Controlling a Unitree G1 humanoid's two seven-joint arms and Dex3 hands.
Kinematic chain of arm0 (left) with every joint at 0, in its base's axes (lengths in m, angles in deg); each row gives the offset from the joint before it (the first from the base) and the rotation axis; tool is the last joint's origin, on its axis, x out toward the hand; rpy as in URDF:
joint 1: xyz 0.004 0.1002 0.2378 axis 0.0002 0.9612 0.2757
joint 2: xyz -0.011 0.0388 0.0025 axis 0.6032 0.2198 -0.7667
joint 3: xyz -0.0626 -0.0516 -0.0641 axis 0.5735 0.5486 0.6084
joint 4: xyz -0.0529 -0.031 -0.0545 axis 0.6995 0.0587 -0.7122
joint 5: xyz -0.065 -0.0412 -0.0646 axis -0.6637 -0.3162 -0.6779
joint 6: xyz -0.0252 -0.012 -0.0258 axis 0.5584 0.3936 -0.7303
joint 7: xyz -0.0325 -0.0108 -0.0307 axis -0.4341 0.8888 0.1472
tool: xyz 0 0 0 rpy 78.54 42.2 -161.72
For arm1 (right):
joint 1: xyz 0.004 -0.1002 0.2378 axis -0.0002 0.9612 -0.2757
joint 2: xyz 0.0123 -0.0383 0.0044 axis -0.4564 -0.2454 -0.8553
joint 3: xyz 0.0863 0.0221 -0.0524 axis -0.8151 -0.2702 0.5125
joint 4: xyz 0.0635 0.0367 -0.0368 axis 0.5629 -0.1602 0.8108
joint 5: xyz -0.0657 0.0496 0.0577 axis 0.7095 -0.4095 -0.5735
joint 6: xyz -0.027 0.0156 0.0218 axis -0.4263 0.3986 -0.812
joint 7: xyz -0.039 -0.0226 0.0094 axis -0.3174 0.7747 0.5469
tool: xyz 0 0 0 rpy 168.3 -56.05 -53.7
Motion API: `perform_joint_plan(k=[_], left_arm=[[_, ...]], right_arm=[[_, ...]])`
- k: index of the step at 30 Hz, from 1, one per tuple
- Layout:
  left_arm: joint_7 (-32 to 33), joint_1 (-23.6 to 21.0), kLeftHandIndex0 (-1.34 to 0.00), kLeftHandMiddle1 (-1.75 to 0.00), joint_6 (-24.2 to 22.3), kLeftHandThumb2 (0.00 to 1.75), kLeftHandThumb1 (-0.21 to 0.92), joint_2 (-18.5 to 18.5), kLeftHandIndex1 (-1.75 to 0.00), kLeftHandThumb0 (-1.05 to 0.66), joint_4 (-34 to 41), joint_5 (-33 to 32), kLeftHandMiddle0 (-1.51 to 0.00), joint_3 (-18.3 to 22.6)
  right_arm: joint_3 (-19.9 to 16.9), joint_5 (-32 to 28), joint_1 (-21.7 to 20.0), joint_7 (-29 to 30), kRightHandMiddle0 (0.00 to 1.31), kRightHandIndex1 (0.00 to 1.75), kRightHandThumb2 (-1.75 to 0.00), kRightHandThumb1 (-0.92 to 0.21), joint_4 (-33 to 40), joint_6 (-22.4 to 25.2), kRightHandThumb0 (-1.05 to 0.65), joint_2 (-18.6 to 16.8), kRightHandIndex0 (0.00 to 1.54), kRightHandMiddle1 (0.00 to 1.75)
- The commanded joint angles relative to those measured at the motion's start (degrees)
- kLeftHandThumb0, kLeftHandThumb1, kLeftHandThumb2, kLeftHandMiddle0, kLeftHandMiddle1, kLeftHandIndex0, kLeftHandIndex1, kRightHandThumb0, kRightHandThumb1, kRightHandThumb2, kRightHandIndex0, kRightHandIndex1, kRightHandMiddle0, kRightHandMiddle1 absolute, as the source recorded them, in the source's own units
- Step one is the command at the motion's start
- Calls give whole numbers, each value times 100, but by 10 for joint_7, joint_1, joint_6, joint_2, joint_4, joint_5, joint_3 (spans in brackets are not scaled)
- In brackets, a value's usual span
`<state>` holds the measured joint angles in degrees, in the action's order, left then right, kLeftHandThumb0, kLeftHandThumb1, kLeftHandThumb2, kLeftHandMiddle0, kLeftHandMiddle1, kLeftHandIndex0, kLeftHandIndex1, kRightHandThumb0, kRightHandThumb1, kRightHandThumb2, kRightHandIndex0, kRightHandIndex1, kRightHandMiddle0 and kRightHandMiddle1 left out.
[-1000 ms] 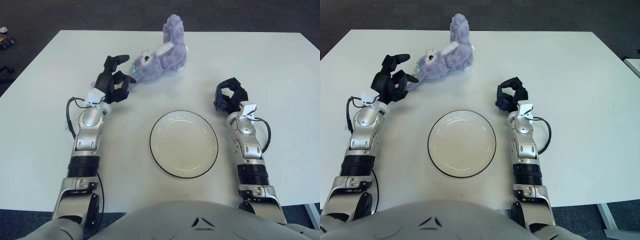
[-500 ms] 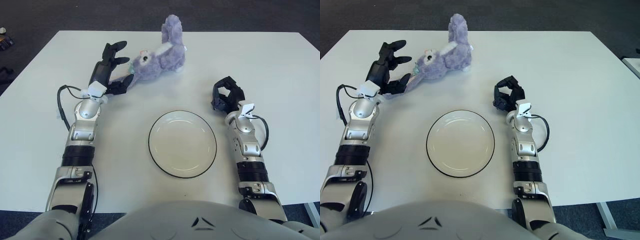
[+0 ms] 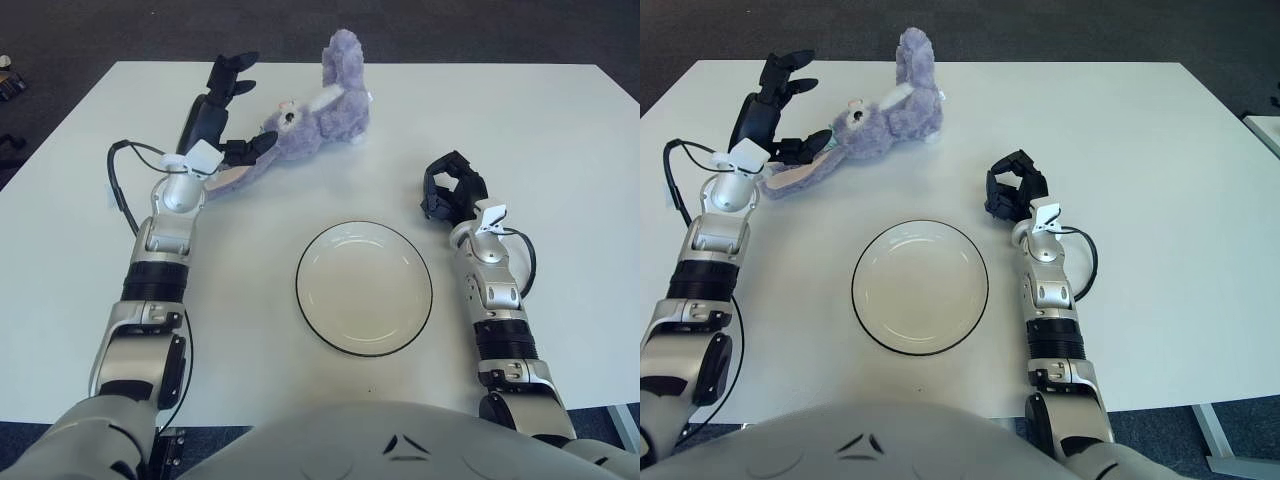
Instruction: Put the doll into the plate.
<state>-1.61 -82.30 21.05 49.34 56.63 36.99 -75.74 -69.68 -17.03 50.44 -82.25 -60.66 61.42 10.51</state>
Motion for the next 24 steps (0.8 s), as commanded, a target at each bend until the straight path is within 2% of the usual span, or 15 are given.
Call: perform_joint_plan(k=[1, 2, 4, 7, 9, 14, 17, 24], left_arm=[[11, -34, 0, -116, 13, 61, 64, 22, -81, -77, -17, 27, -21, -12], [12, -43, 0, -120, 10, 61, 65, 33, -81, -78, -17, 46, -21, -19], [13, -56, 0, -152, 3, 50, 81, 47, -77, -91, -18, 71, -20, -29], [8, -85, 0, -167, -14, 48, 88, 62, -73, -99, -24, 111, -34, -51], [10, -97, 0, -139, -21, 50, 91, 65, -71, -101, -28, 125, -24, -61], [14, -151, 0, -109, -42, 49, 92, 59, -75, -99, -65, 168, -16, -100], [14, -188, 0, -97, -42, 48, 92, 56, -80, -98, -106, 184, -14, -123], [-6, -232, 0, -87, -28, 41, 92, 58, -85, -95, -173, 176, -13, -147]], right_arm=[[7, 7, 35, -7, 48, 175, -111, -49, -52, 37, -43, 4, 125, 175], [7, 5, 34, -12, 48, 175, -111, -49, -54, 38, -43, 5, 125, 175], [6, 1, 33, -18, 48, 175, -111, -49, -58, 38, -43, 7, 125, 175], [5, -1, 31, -25, 48, 175, -111, -49, -63, 38, -43, 8, 126, 175], [5, -1, 31, -27, 49, 175, -111, -49, -65, 38, -43, 9, 126, 175], [7, 1, 30, -29, 49, 175, -111, -48, -67, 42, -43, 12, 126, 175], [9, 2, 31, -32, 49, 175, -111, -48, -68, 41, -43, 15, 126, 175], [11, 6, 32, -34, 49, 175, -112, -48, -70, 41, -44, 18, 125, 175]])
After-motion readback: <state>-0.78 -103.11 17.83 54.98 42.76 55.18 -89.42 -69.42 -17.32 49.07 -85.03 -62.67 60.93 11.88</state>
